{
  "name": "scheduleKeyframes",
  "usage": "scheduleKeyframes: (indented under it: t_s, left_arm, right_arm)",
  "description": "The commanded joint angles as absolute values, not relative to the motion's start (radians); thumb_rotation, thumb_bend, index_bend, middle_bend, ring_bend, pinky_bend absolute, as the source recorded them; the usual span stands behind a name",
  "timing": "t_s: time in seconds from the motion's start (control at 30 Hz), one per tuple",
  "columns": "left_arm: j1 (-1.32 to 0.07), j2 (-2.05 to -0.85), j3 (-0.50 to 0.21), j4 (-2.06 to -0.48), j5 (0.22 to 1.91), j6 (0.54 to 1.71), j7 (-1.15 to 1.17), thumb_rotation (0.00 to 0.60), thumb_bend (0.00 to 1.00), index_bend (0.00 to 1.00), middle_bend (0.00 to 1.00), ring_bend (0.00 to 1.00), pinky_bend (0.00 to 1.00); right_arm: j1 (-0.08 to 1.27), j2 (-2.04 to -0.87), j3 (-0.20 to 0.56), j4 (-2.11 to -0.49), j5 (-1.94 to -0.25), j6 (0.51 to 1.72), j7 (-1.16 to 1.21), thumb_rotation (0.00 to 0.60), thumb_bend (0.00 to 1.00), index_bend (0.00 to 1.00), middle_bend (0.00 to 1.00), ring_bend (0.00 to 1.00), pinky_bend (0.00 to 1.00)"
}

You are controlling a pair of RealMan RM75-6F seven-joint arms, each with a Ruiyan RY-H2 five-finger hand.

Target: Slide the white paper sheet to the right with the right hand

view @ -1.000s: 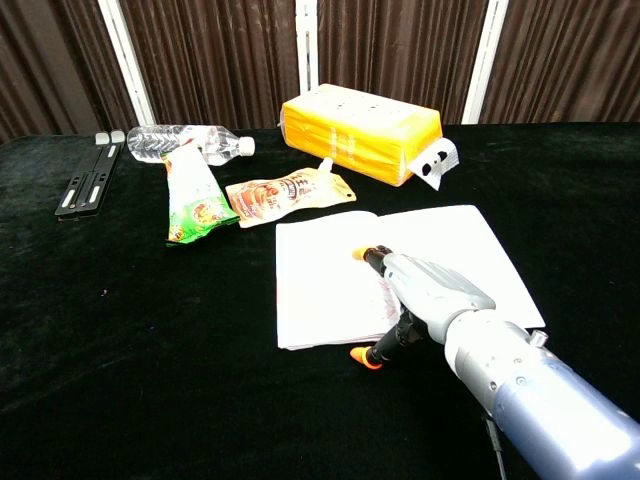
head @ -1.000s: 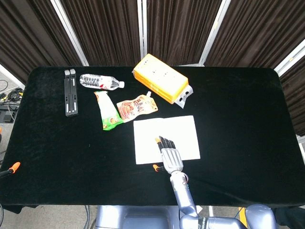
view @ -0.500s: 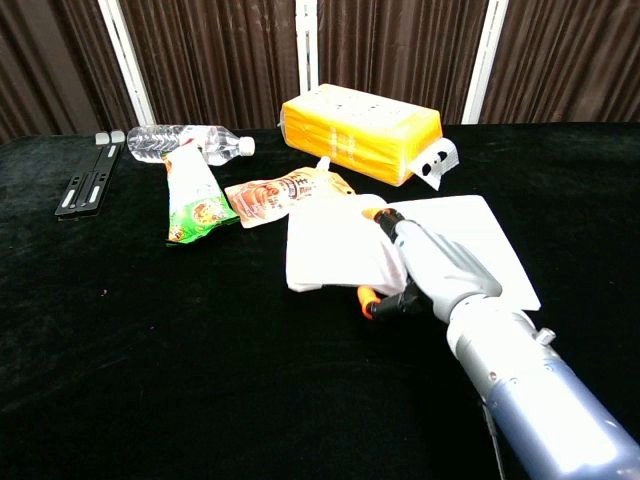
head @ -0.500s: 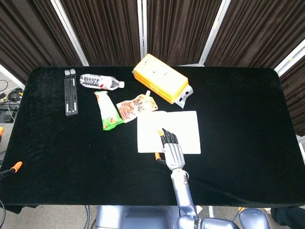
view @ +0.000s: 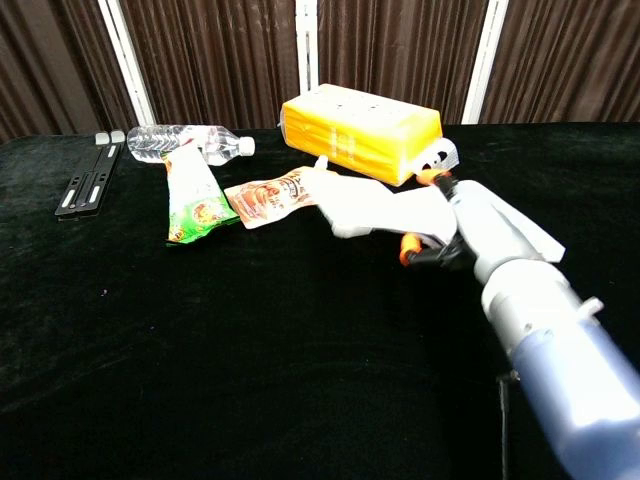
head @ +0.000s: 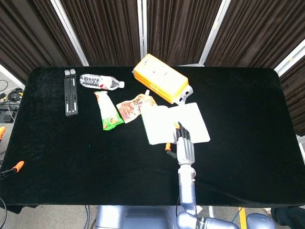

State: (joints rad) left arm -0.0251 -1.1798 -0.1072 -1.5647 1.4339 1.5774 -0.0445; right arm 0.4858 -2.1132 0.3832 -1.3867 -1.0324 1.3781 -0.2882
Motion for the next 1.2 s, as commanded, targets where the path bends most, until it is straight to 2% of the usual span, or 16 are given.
scheduleKeyframes:
  t_s: [0.03, 0.47, 0.6, 0.7, 0.73, 0.8, 0.97, 1.2]
  left_arm:
    - [-0.025, -1.179, -0.106, -1.566, 1.437, 1.579, -0.045, 0.600, 0.14, 0.00, 0.00, 0.00, 0.00]
    - [-0.024, -1.182, -0.105, -1.576, 1.455, 1.595, -0.038, 0.600, 0.14, 0.00, 0.00, 0.00, 0.00]
    - [-0.025, -1.183, -0.106, -1.574, 1.457, 1.596, -0.039, 0.600, 0.14, 0.00, 0.00, 0.00, 0.00]
    - [-0.025, -1.183, -0.106, -1.572, 1.457, 1.596, -0.041, 0.600, 0.14, 0.00, 0.00, 0.00, 0.00]
    - [-0.026, -1.184, -0.106, -1.570, 1.457, 1.595, -0.041, 0.600, 0.14, 0.00, 0.00, 0.00, 0.00]
    - [-0.029, -1.191, -0.105, -1.562, 1.453, 1.588, -0.028, 0.600, 0.14, 0.00, 0.00, 0.00, 0.00]
    - [-0.038, -1.204, -0.097, -1.547, 1.462, 1.575, 0.002, 0.600, 0.14, 0.00, 0.00, 0.00, 0.00]
    - [-0.039, -1.229, -0.097, -1.514, 1.471, 1.589, 0.019, 0.600, 0.13, 0.00, 0.00, 0.00, 0.00]
  right_arm:
    - [0.461, -2.082, 0.425, -1.441, -0.993, 1.395, -0.291, 0.600, 0.49, 0.00, 0.00, 0.00, 0.00]
    - [0.421, -1.991, 0.540, -1.515, -0.931, 1.453, -0.282, 0.600, 0.49, 0.00, 0.00, 0.00, 0.00]
    - [0.400, -1.935, 0.524, -1.541, -0.957, 1.454, -0.271, 0.600, 0.47, 0.00, 0.00, 0.00, 0.00]
    - [0.381, -1.878, 0.486, -1.570, -0.981, 1.434, -0.279, 0.600, 0.38, 0.00, 0.00, 0.00, 0.00]
    - [0.373, -1.851, 0.471, -1.583, -0.989, 1.424, -0.283, 0.600, 0.32, 0.00, 0.00, 0.00, 0.00]
    - [0.344, -1.752, 0.411, -1.631, -1.030, 1.384, -0.294, 0.600, 0.22, 0.00, 0.00, 0.00, 0.00]
    - [0.287, -1.522, 0.272, -1.665, -1.196, 1.296, -0.216, 0.600, 0.14, 0.00, 0.00, 0.00, 0.00]
    - [0.204, -1.378, 0.128, -1.573, -1.404, 1.388, -0.183, 0.600, 0.10, 0.00, 0.00, 0.00, 0.00]
